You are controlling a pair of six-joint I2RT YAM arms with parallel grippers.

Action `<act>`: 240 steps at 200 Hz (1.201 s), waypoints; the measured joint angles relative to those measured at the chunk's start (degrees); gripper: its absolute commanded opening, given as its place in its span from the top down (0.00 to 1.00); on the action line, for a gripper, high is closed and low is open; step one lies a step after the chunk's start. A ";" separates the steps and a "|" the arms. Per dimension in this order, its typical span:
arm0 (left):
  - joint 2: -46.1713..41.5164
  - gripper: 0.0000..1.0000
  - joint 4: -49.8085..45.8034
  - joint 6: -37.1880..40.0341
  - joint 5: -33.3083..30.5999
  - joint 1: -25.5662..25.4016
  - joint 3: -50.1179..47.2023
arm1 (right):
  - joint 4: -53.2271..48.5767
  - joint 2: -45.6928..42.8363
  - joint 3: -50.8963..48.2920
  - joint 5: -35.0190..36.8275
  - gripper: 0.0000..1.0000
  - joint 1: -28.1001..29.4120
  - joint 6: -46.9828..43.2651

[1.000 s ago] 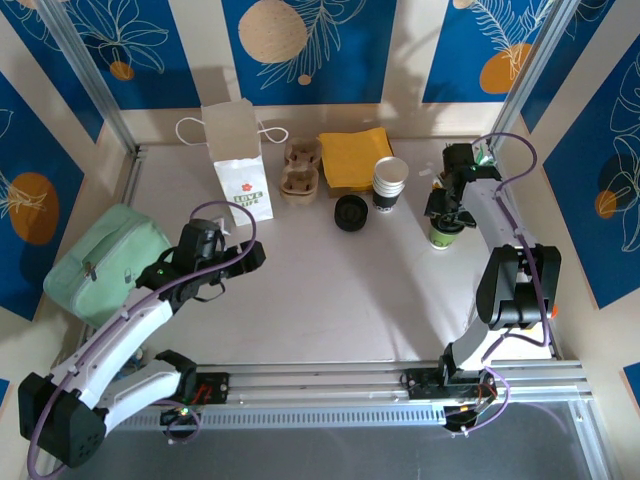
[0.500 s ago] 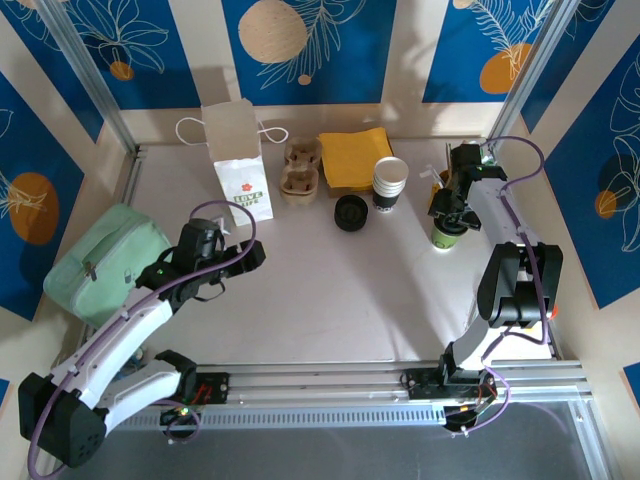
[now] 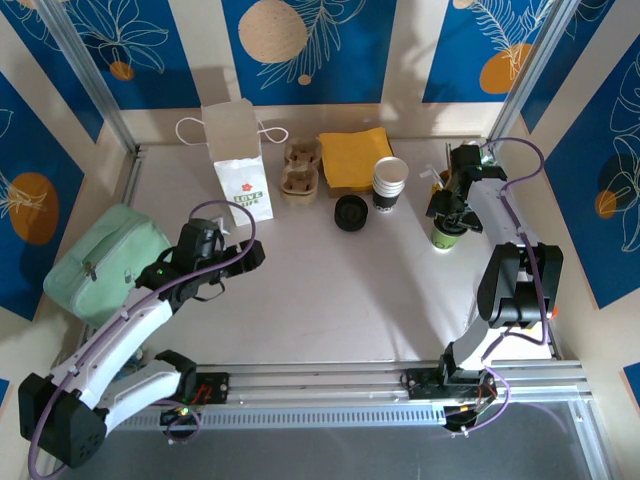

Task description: Pack the takeout coffee

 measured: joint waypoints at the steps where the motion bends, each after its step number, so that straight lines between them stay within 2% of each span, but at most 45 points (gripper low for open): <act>1: 0.00 0.17 0.00 0.00 0.00 0.00 0.00 | -0.02 -0.02 0.00 -0.02 0.13 0.00 0.04; 91: -0.85 0.17 -1.05 0.04 0.13 0.15 0.02 | -3.17 -6.12 2.19 -1.75 0.14 0.00 0.15; 132: -0.94 0.17 -1.62 0.07 0.11 0.15 0.66 | -3.93 -11.69 2.69 -5.64 0.14 0.46 0.13; 159: -1.29 0.17 -2.14 0.07 0.13 0.17 1.27 | -2.69 -17.00 2.43 -11.26 0.15 1.73 0.15; 196: -1.97 0.19 -2.34 0.02 0.09 0.17 1.40 | 2.10 -25.83 -0.81 -22.45 0.16 4.09 0.83; 240: -1.31 0.22 -3.06 0.00 -0.48 0.17 2.93 | 9.14 -29.53 -4.59 -33.48 0.17 9.31 2.54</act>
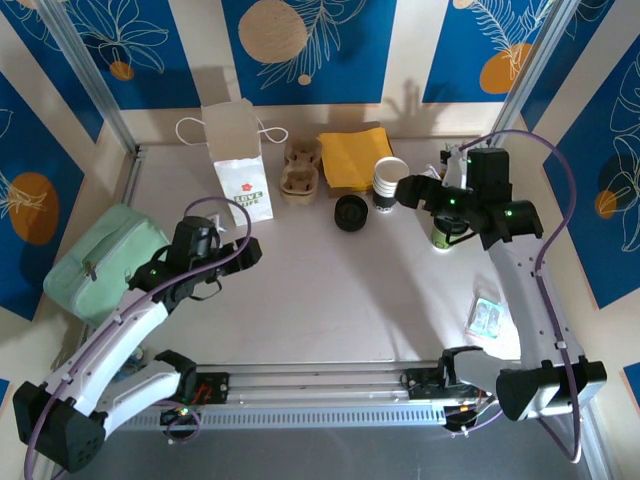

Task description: Pack the takeout coffee

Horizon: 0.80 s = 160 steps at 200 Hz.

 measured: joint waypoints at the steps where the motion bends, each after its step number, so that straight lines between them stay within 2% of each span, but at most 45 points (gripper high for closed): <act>1: 0.07 0.22 0.02 0.00 -0.02 0.00 0.09 | 0.33 -0.02 -0.15 -0.20 0.17 0.26 0.02; 49: 4.59 0.24 0.46 0.00 -0.57 -1.20 3.48 | 12.55 -0.76 -8.94 -1.90 0.18 10.62 1.09; 83: 11.30 0.27 0.94 0.04 -2.95 -4.72 8.31 | 20.72 -0.02 -16.65 2.62 0.17 18.67 1.05; 160: 30.49 0.33 4.81 -0.13 -11.89 -14.03 23.50 | 33.22 3.17 -30.64 19.65 0.19 22.95 0.83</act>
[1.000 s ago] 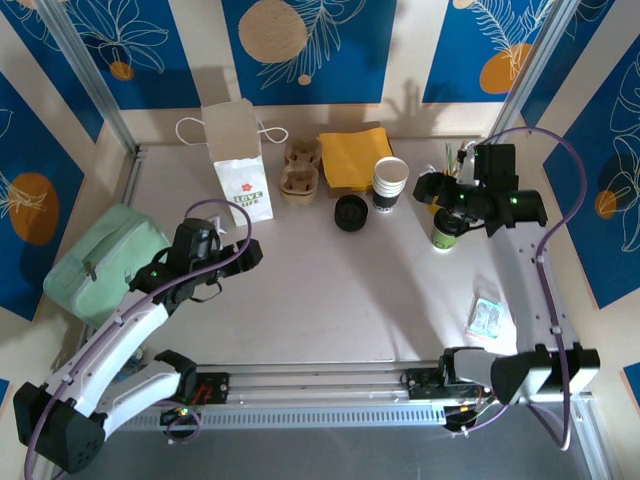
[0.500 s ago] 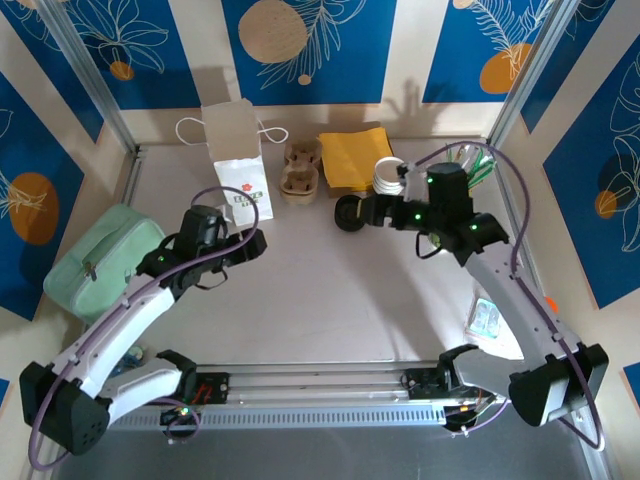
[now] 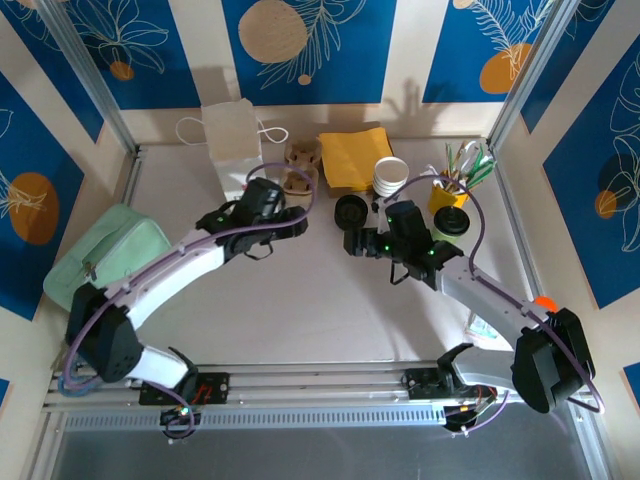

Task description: Pack the takeout coffee

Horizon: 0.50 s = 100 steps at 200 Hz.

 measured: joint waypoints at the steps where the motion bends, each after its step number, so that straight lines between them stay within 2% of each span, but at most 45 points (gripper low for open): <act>1: 0.22 0.33 0.04 0.00 -0.09 -0.07 0.17 | 0.15 0.02 -0.15 0.26 0.19 0.09 0.00; 41: 11.58 0.30 2.16 -0.04 -4.59 -2.47 10.10 | 4.20 2.10 -1.60 6.91 0.19 1.25 -0.42; 100: 24.83 0.28 3.21 2.38 -9.42 -1.55 23.12 | 6.32 5.07 -1.55 9.22 0.18 2.56 -0.66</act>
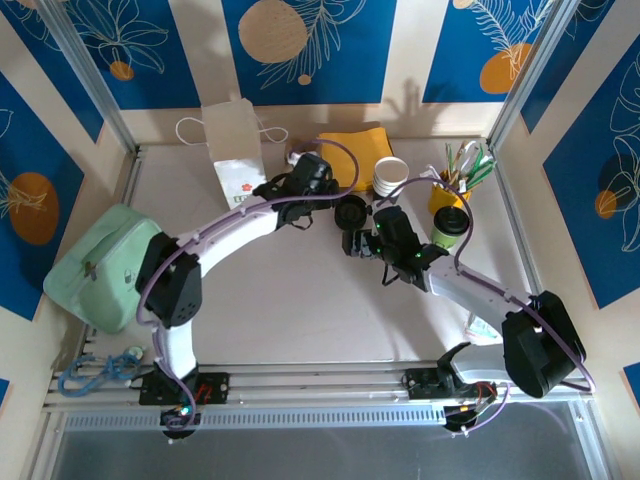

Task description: Pack the takeout coffee

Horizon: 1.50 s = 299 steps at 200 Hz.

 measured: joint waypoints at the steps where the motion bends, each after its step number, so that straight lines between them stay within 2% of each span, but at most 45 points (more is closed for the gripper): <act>1: 0.31 0.28 -0.02 0.11 0.00 0.02 0.42 | 0.00 0.02 0.00 0.00 0.18 0.02 0.00; 41: 7.06 0.28 -1.05 1.18 -0.17 3.39 7.10 | -0.09 1.11 0.11 0.11 0.18 0.31 -0.42; 93: 10.62 0.27 -3.41 1.53 -0.59 7.43 8.35 | -0.81 4.66 2.86 0.46 0.18 1.18 -1.79; 168: 10.67 0.25 -4.98 2.40 -2.60 8.39 8.50 | -4.20 8.83 6.95 2.19 0.18 2.27 -2.16; 228: 10.67 0.33 -5.40 2.80 -4.07 8.94 8.50 | -4.85 8.83 6.95 2.19 0.18 2.32 -2.34; 281: 10.84 0.35 -5.57 2.78 -4.96 9.31 8.50 | -4.87 8.83 6.97 2.36 0.18 2.49 -2.62; 299: 11.50 0.39 -6.03 2.71 -5.16 9.42 8.87 | -4.87 8.83 6.99 2.49 0.18 2.49 -2.62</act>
